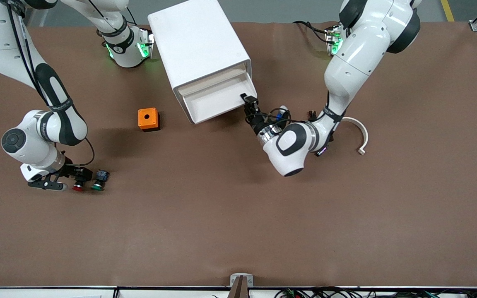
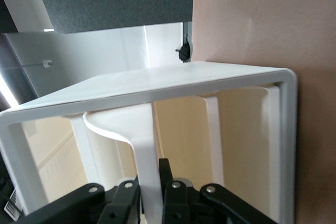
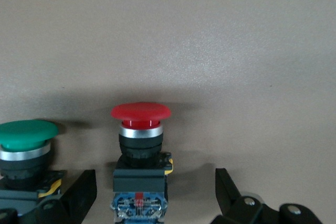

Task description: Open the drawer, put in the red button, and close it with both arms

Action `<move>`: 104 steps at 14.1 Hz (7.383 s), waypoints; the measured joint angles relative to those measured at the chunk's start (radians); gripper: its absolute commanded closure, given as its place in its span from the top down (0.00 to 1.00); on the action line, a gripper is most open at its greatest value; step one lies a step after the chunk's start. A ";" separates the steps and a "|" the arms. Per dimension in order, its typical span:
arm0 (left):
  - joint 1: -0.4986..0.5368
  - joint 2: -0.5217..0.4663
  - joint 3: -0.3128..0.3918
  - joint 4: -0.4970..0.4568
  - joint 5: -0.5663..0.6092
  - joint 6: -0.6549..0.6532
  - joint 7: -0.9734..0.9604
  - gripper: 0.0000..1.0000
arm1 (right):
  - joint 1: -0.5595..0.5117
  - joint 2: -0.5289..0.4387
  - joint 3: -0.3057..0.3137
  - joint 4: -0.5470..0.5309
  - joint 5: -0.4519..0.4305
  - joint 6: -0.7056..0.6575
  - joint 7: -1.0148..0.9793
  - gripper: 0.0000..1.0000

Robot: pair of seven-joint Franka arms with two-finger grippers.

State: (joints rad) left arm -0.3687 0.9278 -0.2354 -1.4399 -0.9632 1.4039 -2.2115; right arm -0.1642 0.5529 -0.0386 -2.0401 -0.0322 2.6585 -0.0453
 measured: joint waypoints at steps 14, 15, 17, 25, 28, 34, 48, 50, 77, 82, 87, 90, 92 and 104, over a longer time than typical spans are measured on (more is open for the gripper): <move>0.062 0.000 0.003 0.009 0.000 0.010 0.123 1.00 | 0.041 -0.090 0.064 0.045 0.007 -0.256 0.181 0.00; 0.072 0.000 0.004 0.012 0.000 0.010 0.163 1.00 | 0.066 -0.132 0.082 0.049 0.010 -0.321 0.256 0.00; 0.099 -0.003 0.004 0.021 0.003 0.010 0.260 1.00 | 0.134 -0.227 0.130 0.055 0.022 -0.441 0.449 0.00; 0.192 -0.082 0.004 0.056 0.232 0.014 0.701 1.00 | 0.586 -0.370 0.221 0.116 0.049 -0.571 1.310 0.00; 0.208 -0.108 0.006 0.058 0.308 0.048 0.877 1.00 | 0.700 -0.368 0.221 0.122 0.050 -0.569 1.507 0.00; 0.192 -0.172 0.001 0.093 0.511 0.094 0.993 1.00 | 0.846 -0.363 0.220 0.123 0.050 -0.558 1.796 0.00; 0.078 -0.223 -0.021 0.109 0.791 0.411 0.995 1.00 | 0.951 -0.279 0.190 0.181 0.048 -0.533 1.887 0.00; 0.075 -0.223 -0.021 0.109 0.808 0.413 0.996 1.00 | 0.944 -0.267 0.190 0.175 0.048 -0.534 1.886 0.00; -0.077 -0.224 -0.024 0.103 0.920 0.569 0.984 1.00 | 0.921 -0.176 0.194 0.475 0.090 -0.841 1.672 1.00; -0.146 -0.224 -0.025 0.101 0.920 0.569 0.974 1.00 | 0.800 -0.182 0.186 0.585 0.088 -1.063 1.246 1.00; -0.221 -0.224 -0.025 0.092 0.920 0.569 0.973 1.00 | 0.577 -0.263 0.180 0.636 0.079 -1.216 0.869 1.00; -0.261 -0.223 -0.025 0.086 0.920 0.569 0.970 1.00 | 0.429 -0.324 0.177 0.636 0.048 -1.285 0.603 1.00; -0.279 -0.223 -0.025 0.083 0.920 0.569 0.961 1.00 | 0.321 -0.358 0.175 0.636 0.036 -1.310 0.416 1.00; -0.307 -0.216 -0.025 0.074 0.699 0.572 0.931 1.00 | -0.139 -0.385 0.174 0.622 0.020 -1.290 -0.160 1.00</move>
State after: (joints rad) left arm -0.6760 0.7121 -0.2604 -1.3656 -0.2639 1.9759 -1.2807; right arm -0.3033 0.1680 0.1350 -1.4182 -0.0118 1.3681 -0.2057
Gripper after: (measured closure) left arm 0.000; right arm 0.000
